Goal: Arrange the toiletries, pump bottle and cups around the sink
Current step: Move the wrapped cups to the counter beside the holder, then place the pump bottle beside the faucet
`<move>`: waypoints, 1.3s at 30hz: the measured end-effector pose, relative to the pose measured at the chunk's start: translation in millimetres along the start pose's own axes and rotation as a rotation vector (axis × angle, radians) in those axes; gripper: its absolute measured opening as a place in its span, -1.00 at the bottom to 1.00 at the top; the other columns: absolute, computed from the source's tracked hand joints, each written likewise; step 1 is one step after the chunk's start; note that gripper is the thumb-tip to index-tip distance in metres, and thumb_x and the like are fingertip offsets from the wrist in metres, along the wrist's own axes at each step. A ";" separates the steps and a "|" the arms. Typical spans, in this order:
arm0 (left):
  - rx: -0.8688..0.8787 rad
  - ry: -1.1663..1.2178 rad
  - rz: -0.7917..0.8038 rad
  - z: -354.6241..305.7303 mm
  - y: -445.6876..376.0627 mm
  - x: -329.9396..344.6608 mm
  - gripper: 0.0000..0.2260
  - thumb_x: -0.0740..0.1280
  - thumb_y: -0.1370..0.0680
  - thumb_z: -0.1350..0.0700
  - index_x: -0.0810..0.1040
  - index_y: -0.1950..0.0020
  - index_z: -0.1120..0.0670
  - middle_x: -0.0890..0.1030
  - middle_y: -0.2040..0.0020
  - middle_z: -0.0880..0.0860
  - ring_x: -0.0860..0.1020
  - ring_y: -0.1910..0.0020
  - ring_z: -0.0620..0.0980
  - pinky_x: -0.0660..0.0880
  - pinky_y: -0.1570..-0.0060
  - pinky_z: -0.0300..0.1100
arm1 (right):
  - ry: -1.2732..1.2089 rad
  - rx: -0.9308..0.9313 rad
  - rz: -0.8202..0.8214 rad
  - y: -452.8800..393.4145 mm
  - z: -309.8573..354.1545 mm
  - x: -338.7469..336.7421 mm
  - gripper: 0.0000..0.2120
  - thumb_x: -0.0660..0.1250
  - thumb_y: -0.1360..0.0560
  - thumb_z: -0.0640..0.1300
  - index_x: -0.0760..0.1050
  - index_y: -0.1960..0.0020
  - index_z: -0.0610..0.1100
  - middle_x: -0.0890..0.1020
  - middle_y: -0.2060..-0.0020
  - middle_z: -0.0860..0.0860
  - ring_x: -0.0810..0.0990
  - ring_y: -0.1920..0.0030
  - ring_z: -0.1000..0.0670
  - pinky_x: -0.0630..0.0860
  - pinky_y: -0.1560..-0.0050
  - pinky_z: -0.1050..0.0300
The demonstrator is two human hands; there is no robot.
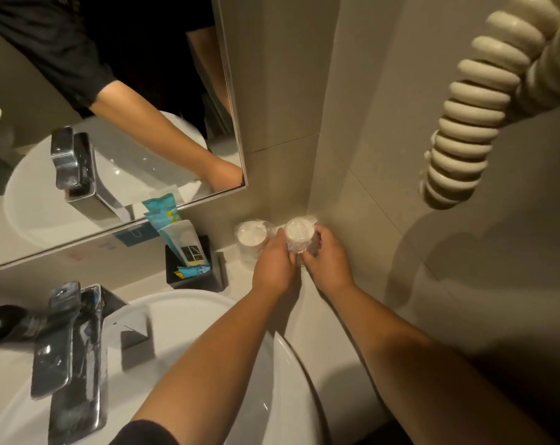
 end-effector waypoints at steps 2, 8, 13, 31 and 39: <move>-0.016 -0.047 0.017 -1.2 2.2 0.8 -0.77 0.19 -0.58 0.21 0.43 -0.24 0.12 0.56 -0.13 0.12 0.52 -0.07 0.02 0.43 -0.10 -0.08 | 0.015 -0.012 0.003 1.6 2.7 -2.2 -0.44 0.39 -0.43 -0.18 0.33 -0.39 -0.08 0.52 -0.27 -0.08 0.51 -0.25 -0.09 0.47 -0.22 0.09; -0.027 -0.071 0.045 -7.7 16.4 -10.8 -0.74 0.22 -0.52 0.26 0.38 -0.21 0.17 0.54 0.02 0.12 0.49 0.10 0.02 0.43 0.07 -0.08 | 0.079 -0.037 0.068 13.1 15.9 -13.5 -0.36 0.43 -0.39 -0.20 0.29 -0.41 -0.07 0.50 -0.26 -0.07 0.49 -0.24 -0.08 0.45 -0.22 0.08; 0.026 -0.238 0.059 -22.9 37.4 -30.0 -0.77 0.20 -0.55 0.18 0.42 -0.20 0.15 0.56 -0.11 0.15 0.53 -0.02 0.12 0.35 0.14 -0.16 | 0.248 -0.132 0.084 37.5 32.6 -33.1 -0.50 0.33 -0.46 -0.15 0.35 -0.38 -0.08 0.49 -0.22 -0.10 0.49 -0.20 -0.12 0.42 -0.07 0.15; 0.240 -0.956 -0.020 -45.5 218.1 -92.7 -0.64 0.13 -0.54 -0.13 0.47 -0.15 0.09 0.56 -0.10 0.09 0.48 -0.07 0.08 0.37 -0.17 -0.02 | 0.844 -0.491 0.249 195.9 77.7 -77.1 -0.41 0.16 -0.51 0.21 0.29 -0.42 -0.10 0.38 -0.41 -0.08 0.30 -0.42 -0.11 0.20 -0.42 0.00; 0.034 -0.946 -0.228 -36.7 332.6 -122.5 -0.68 0.16 -0.51 -0.11 0.49 -0.08 0.09 0.57 0.00 0.06 0.49 0.02 0.06 0.42 -0.06 -0.06 | 0.796 -0.674 0.325 271.8 88.8 -62.3 -0.42 0.20 -0.47 0.26 0.30 -0.40 0.00 0.45 -0.36 -0.01 0.42 -0.34 -0.11 0.31 -0.36 -0.08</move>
Point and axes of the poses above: each hand's wrist, its own y-axis away from the middle knuckle, its own x-axis out of the palm, z = x × y, the point moved 5 cm from there along -y, towards the middle knuckle
